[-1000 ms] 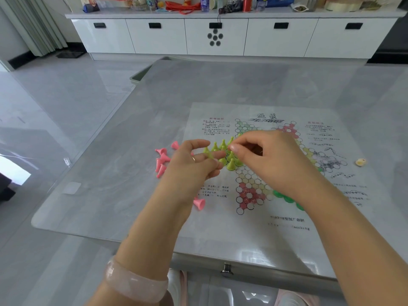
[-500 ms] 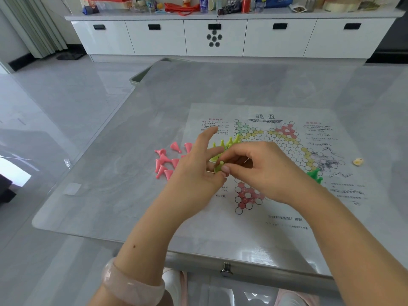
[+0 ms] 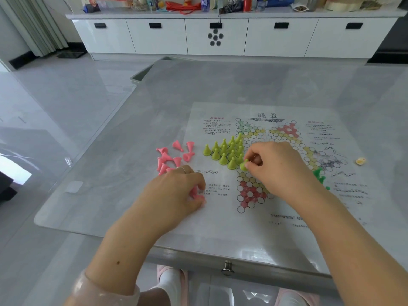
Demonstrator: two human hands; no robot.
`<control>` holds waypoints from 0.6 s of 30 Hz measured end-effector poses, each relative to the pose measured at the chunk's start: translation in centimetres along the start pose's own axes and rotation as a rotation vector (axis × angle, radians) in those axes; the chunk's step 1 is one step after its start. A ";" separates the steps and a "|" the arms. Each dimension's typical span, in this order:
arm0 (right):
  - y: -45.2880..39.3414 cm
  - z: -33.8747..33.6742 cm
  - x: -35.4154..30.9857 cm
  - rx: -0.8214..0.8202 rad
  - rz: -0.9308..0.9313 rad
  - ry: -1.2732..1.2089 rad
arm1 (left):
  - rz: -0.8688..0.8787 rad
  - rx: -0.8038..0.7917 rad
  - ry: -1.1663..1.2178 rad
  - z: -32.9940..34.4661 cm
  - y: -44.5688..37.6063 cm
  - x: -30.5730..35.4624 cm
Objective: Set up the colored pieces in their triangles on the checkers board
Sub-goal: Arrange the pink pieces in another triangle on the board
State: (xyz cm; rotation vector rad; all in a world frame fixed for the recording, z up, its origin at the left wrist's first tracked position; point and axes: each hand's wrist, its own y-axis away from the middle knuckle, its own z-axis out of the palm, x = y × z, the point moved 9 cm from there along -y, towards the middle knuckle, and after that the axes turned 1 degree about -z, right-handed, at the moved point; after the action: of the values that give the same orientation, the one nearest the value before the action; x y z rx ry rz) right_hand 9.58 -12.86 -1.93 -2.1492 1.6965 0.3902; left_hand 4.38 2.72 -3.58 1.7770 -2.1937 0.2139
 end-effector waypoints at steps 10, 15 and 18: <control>-0.1 1.0 -0.5 0.017 0.007 0.066 | 0.037 0.046 0.021 -0.3 -0.1 -0.3; -0.1 1.0 -0.5 0.021 0.007 0.076 | 0.036 0.065 0.025 -0.6 -0.1 -0.3; -0.1 1.2 -0.5 0.010 0.010 0.059 | 0.048 0.091 0.050 -0.8 0.0 -0.4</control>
State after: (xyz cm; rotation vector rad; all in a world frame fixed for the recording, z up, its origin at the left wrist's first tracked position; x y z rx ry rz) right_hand 9.58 -11.83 -2.74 -2.1660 1.7372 0.3232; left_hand 4.58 3.28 -2.98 1.7476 -2.2253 0.3700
